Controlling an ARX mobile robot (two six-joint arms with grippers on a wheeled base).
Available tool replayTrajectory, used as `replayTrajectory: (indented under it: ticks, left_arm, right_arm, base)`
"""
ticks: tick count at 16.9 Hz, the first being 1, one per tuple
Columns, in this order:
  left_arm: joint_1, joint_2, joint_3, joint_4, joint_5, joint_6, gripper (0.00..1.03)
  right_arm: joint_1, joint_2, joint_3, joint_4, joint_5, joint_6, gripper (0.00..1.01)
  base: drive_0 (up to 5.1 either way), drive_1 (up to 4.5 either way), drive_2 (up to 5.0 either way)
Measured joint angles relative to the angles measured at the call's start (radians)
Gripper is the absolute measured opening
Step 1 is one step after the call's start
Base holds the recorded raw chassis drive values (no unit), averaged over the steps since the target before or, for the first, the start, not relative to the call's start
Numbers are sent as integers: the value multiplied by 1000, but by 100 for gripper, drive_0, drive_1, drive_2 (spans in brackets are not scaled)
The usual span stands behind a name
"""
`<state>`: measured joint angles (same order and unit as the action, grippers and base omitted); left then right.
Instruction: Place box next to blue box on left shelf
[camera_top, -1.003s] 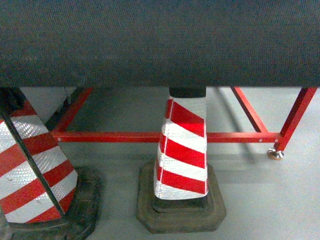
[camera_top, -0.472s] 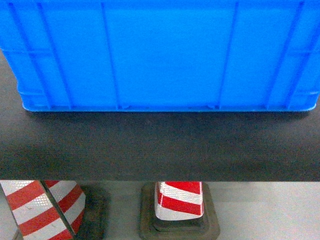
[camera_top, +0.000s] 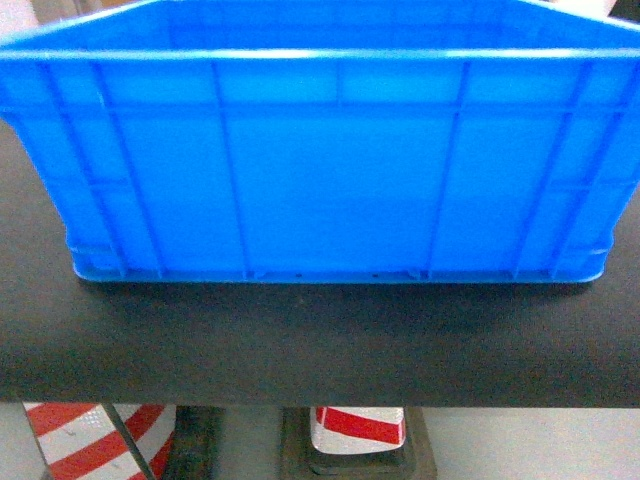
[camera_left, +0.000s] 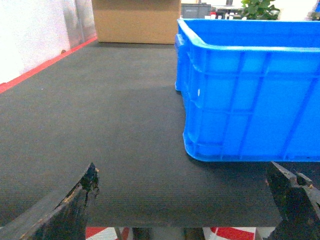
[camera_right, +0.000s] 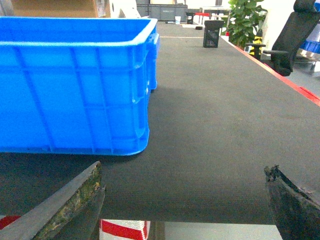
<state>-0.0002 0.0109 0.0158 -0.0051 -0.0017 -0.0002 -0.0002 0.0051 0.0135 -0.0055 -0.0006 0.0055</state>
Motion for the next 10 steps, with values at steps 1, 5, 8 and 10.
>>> replayTrajectory:
  ticks: [1, 5, 8, 10]
  left_arm:
    - [0, 0, 0, 0, 0, 0, 98]
    - [0, 0, 0, 5, 1, 1, 98]
    - [0, 0, 0, 3, 1, 0, 98]
    - [0, 0, 0, 0, 2, 0, 98]
  right_arm:
    - [0, 0, 0, 2, 0, 0, 98]
    - [0, 0, 0, 6, 0, 1, 98]
    - [0, 0, 0, 2, 0, 0, 98]
    - [0, 0, 0, 0, 0, 0, 98]
  base:
    - [0, 0, 0]
    - [0, 0, 0]
    - [0, 0, 0]
    - [0, 0, 0]
